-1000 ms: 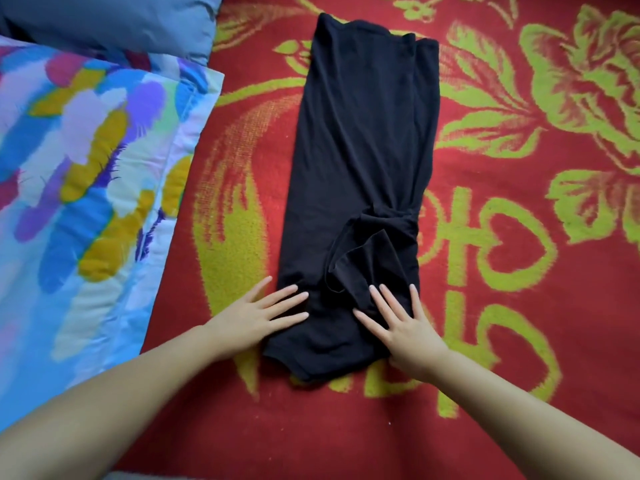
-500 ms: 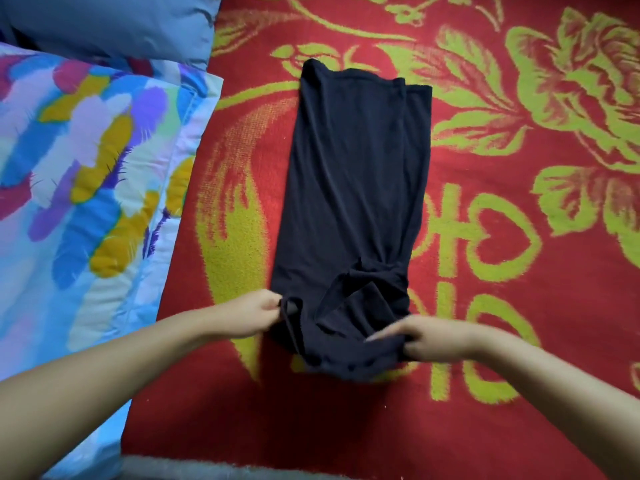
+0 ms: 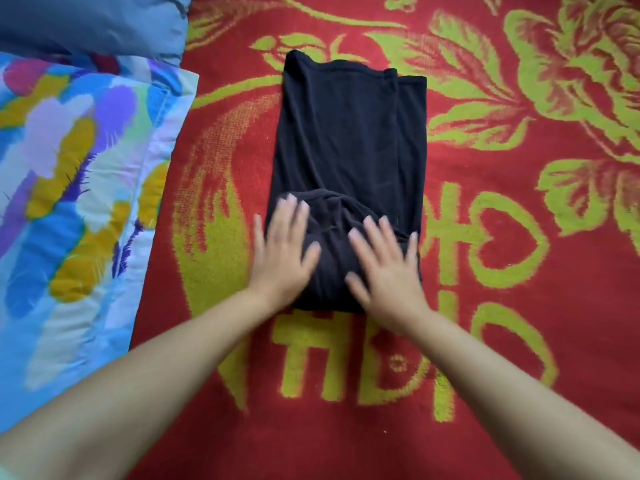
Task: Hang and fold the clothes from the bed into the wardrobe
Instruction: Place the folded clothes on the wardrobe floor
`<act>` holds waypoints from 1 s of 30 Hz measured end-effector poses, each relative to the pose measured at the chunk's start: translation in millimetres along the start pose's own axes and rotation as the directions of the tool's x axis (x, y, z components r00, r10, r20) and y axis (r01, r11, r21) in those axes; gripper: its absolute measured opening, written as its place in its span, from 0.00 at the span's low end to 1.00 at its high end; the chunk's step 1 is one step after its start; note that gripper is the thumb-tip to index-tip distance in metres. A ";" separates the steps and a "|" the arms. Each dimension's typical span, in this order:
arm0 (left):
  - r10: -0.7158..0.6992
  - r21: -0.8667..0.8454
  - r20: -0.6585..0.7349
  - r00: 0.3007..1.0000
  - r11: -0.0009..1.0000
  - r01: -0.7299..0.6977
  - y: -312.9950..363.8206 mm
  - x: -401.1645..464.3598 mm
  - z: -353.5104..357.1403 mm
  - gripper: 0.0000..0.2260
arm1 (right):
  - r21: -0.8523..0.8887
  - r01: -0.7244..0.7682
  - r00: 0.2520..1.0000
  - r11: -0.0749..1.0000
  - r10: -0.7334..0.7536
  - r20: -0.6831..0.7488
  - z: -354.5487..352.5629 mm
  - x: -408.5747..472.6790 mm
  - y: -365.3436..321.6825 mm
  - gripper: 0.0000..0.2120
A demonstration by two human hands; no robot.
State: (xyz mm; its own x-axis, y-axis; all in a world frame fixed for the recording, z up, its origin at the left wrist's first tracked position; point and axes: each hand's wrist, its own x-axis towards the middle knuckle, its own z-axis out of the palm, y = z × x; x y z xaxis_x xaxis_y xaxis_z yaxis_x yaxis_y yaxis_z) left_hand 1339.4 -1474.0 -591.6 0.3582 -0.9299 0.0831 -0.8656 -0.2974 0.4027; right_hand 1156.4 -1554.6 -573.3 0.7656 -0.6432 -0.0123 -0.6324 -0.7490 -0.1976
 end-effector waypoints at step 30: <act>-0.145 0.008 0.574 0.806 0.985 0.172 -18.2 64.9 -55.4 0.11 | 0.169 -0.319 0.810 0.933 0.176 0.559 -58.4 59.6 46.8 0.23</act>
State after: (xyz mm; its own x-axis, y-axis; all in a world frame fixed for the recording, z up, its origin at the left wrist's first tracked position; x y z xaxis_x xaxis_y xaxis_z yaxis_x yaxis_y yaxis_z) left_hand 1397.8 -1517.0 -543.0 0.2135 -0.8305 -0.5145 -0.7940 -0.4543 0.4039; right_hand 1165.5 -1637.3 -526.0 0.5747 -0.5644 -0.5926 -0.8143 -0.4663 -0.3456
